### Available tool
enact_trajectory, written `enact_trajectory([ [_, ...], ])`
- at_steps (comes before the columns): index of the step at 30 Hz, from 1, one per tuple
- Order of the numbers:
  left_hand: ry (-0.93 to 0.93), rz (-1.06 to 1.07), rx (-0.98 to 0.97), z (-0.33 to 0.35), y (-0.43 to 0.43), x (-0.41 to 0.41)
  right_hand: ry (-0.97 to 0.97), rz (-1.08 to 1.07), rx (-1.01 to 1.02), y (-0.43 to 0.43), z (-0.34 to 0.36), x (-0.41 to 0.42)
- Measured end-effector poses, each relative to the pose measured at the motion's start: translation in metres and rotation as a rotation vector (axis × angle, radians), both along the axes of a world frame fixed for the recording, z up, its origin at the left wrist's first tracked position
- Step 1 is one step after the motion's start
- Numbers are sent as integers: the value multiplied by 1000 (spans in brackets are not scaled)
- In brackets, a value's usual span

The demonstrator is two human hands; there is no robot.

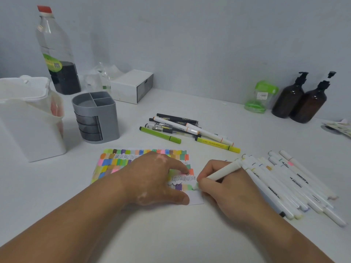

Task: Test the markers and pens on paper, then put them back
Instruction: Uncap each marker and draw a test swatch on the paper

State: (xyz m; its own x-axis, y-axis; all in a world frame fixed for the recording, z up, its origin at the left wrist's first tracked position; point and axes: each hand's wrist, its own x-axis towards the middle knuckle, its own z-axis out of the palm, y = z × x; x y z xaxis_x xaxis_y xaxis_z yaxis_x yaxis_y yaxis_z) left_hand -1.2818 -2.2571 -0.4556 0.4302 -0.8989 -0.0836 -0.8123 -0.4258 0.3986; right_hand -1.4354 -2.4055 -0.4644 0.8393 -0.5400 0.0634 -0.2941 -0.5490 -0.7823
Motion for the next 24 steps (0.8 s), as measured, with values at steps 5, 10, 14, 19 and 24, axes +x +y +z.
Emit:
enact_trajectory([
  [5, -11, -3, 6, 1, -1, 0, -12, -17, -14, 1, 0, 0],
  [10, -9, 4, 8, 1, -1, -1, -25, -19, -14, -1, -1, -1],
  [14, -25, 7, 25, 1, -1, 0, -5, 1, -5, 0, 0, -1],
  [19, 41, 27, -152, 4, 3, 4, -253, -131, 273, -4, 4, 0],
  [24, 761, 358, -636, 10, 2, 20, -458, -142, 492, -10, 13, 0],
])
